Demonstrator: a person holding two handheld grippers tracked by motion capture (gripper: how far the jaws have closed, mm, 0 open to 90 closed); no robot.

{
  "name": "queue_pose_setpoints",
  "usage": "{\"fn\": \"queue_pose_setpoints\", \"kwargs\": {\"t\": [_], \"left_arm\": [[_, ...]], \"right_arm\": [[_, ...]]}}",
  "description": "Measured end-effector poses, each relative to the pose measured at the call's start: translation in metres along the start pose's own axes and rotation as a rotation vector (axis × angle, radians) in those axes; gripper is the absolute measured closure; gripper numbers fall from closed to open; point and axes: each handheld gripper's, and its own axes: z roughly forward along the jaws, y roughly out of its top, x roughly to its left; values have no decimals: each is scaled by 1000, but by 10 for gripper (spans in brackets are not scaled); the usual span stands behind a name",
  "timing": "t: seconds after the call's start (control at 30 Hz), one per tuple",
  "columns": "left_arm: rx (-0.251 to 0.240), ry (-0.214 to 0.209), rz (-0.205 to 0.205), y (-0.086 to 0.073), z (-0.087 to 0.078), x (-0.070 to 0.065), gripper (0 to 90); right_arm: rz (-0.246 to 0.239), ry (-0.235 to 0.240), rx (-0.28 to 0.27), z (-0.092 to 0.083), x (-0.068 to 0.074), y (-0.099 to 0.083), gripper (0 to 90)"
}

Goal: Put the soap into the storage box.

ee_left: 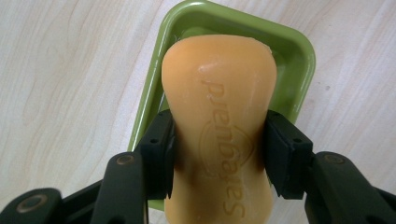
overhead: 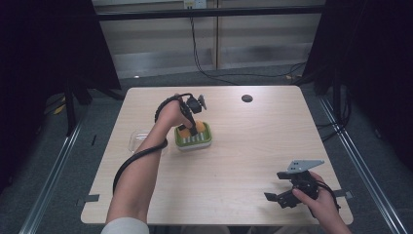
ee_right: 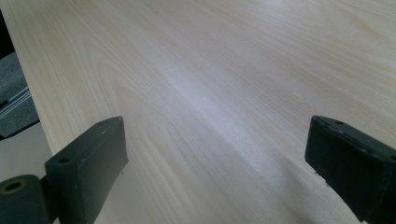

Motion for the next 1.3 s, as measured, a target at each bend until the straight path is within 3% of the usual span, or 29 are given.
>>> {"fn": "queue_pose_setpoints", "kwargs": {"t": [0.57, 0.83, 0.87, 1.0, 1.3], "left_arm": [[7, 3, 16, 1, 6, 1, 497], [6, 6, 14, 1, 11, 1, 497], [-1, 4, -3, 1, 12, 0, 497], [5, 7, 27, 2, 14, 1, 497], [-6, 7, 11, 0, 15, 2, 497]], "right_arm": [[-3, 0, 3, 1, 1, 0, 52], [-2, -1, 4, 1, 1, 0, 52], [-3, 0, 4, 1, 0, 0, 52], [-3, 1, 1, 0, 0, 0, 52], [-3, 0, 2, 0, 0, 0, 52]]}}
